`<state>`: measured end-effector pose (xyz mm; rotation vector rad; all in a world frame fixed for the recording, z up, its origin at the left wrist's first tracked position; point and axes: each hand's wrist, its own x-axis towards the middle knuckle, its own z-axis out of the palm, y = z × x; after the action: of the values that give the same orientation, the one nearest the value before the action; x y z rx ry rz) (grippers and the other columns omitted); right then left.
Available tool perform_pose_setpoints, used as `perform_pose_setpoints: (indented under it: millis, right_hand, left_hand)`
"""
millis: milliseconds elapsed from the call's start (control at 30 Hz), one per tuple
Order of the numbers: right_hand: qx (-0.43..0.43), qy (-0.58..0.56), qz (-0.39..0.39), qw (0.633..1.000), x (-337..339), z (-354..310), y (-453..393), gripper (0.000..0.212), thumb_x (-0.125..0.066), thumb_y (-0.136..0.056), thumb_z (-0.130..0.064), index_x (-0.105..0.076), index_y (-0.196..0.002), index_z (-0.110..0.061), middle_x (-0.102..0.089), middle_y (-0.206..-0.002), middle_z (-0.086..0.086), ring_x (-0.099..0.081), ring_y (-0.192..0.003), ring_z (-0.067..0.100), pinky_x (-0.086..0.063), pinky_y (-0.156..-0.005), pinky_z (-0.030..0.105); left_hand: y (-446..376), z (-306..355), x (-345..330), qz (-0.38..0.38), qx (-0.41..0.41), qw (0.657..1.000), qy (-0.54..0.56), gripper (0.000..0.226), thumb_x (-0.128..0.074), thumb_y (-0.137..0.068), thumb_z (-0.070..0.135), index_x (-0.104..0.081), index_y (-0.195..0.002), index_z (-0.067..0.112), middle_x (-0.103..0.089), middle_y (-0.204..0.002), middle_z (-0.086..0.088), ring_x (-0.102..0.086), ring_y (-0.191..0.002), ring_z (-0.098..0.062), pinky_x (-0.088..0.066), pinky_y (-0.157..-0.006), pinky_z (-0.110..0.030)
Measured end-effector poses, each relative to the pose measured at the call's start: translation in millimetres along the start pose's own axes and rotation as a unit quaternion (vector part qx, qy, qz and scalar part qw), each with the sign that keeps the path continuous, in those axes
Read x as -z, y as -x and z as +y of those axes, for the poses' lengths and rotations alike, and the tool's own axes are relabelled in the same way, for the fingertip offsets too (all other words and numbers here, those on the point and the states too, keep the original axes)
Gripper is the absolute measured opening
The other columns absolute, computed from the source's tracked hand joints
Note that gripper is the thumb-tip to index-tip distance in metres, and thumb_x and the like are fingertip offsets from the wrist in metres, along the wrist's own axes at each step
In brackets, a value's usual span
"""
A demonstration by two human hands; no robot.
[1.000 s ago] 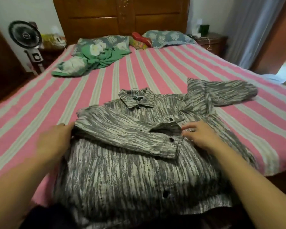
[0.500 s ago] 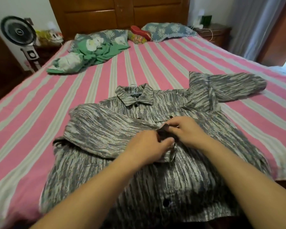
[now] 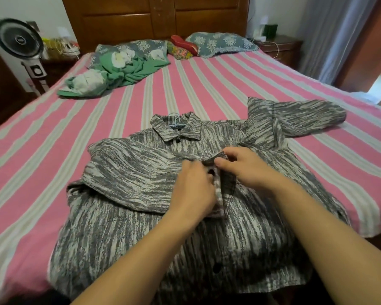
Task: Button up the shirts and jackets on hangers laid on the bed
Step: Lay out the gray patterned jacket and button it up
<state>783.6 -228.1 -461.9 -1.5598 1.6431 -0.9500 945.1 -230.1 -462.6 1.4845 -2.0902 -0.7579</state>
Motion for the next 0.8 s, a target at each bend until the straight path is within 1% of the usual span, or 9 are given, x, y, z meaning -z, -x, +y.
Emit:
perform_pose_setpoints:
  millis: [133,200,300,400,500,533,600,667,800]
  right_hand:
    - [0.028,-0.055,0.000,0.998,-14.5,-29.4,20.3,0.034,-0.063,-0.098,-0.033,-0.060,-0.087,-0.001,-0.056,-0.074,0.004,-0.050,-0.068,0.016,-0.040,-0.066,0.035]
    - [0.025,-0.046,0.029,0.998,-31.2,-40.3,27.7,0.036,-0.066,-0.095,-0.033,-0.057,-0.079,-0.002,-0.052,-0.069,0.004,-0.046,-0.063,0.014,-0.037,-0.062,0.035]
    - [-0.016,-0.066,-0.003,0.998,-53.8,-45.9,32.6,0.036,-0.070,-0.092,-0.036,-0.055,-0.070,-0.012,-0.052,-0.064,0.001,-0.046,-0.061,0.014,-0.039,-0.060,0.038]
    - [-0.051,-0.044,-0.022,0.998,-58.1,-46.3,32.9,0.032,-0.071,-0.092,-0.037,-0.064,-0.076,-0.010,-0.060,-0.065,0.002,-0.052,-0.062,0.013,-0.042,-0.065,0.034]
    - [-0.072,-0.088,0.101,0.988,-37.4,-49.2,31.1,0.035,-0.071,-0.092,-0.034,-0.060,-0.070,-0.010,-0.058,-0.062,0.000,-0.054,-0.058,0.014,-0.050,-0.063,0.035]
    - [-0.052,-0.075,0.137,0.986,-30.0,-49.7,30.9,0.037,-0.071,-0.092,-0.033,-0.056,-0.066,-0.012,-0.053,-0.060,-0.002,-0.050,-0.054,0.011,-0.046,-0.058,0.028]
    - [-0.001,0.006,0.111,0.994,-31.3,-55.3,34.0,0.034,-0.073,-0.091,-0.028,-0.055,-0.063,-0.018,-0.051,-0.056,-0.010,-0.045,-0.048,0.001,-0.038,-0.050,0.015]
    - [0.008,0.095,0.026,0.995,-50.4,-54.2,36.3,0.029,-0.076,-0.087,-0.024,-0.059,-0.064,-0.027,-0.057,-0.058,-0.012,-0.050,-0.055,0.000,-0.038,-0.056,0.021]
    - [0.021,0.155,0.052,0.986,-66.0,-40.3,35.6,0.025,-0.076,-0.086,-0.023,-0.060,-0.070,-0.033,-0.062,-0.068,-0.011,-0.056,-0.069,0.004,-0.036,-0.063,0.028]
  left_hand:
    - [11.5,-8.3,29.9,0.036,0.057,0.970,0.235,0.016,-0.056,-0.099,0.020,-0.049,-0.085,0.021,-0.056,-0.102,-0.007,-0.057,-0.084,-0.026,-0.044,-0.071,-0.038]
    - [17.4,-17.7,33.0,0.009,0.083,0.956,0.282,0.019,-0.056,-0.101,0.019,-0.047,-0.084,0.019,-0.054,-0.083,-0.008,-0.050,-0.070,-0.022,-0.038,-0.063,-0.036]
    - [24.2,-33.6,23.9,-0.013,0.155,0.918,0.365,0.018,-0.052,-0.104,0.023,-0.051,-0.087,0.017,-0.047,-0.065,-0.001,-0.041,-0.060,-0.019,-0.030,-0.054,-0.033]
    - [24.9,-45.8,24.8,0.000,0.169,0.894,0.415,0.022,-0.057,-0.103,0.027,-0.056,-0.084,0.016,-0.050,-0.058,0.006,-0.042,-0.055,-0.014,-0.031,-0.054,-0.032]
    - [24.7,-56.5,33.5,0.027,0.103,0.922,0.372,0.019,-0.070,-0.095,0.018,-0.056,-0.081,0.016,-0.057,-0.069,-0.002,-0.049,-0.060,-0.015,-0.039,-0.054,-0.029]
    - [25.4,-58.5,35.6,0.032,0.073,0.936,0.341,0.020,-0.073,-0.092,0.014,-0.056,-0.081,0.016,-0.058,-0.068,0.000,-0.050,-0.061,-0.013,-0.041,-0.055,-0.028]
    - [26.4,-62.0,32.7,0.032,0.051,0.950,0.307,0.023,-0.077,-0.086,0.008,-0.057,-0.083,0.017,-0.059,-0.070,-0.002,-0.053,-0.063,-0.014,-0.044,-0.060,-0.030]
    - [28.7,-63.5,25.4,0.016,0.070,0.944,0.321,0.027,-0.077,-0.082,0.000,-0.058,-0.082,0.019,-0.060,-0.073,-0.009,-0.054,-0.065,-0.017,-0.047,-0.064,-0.038]
    - [33.4,-63.0,22.3,0.016,0.079,0.929,0.362,0.029,-0.078,-0.081,-0.003,-0.062,-0.083,0.022,-0.064,-0.079,-0.017,-0.058,-0.071,-0.021,-0.054,-0.070,-0.047]
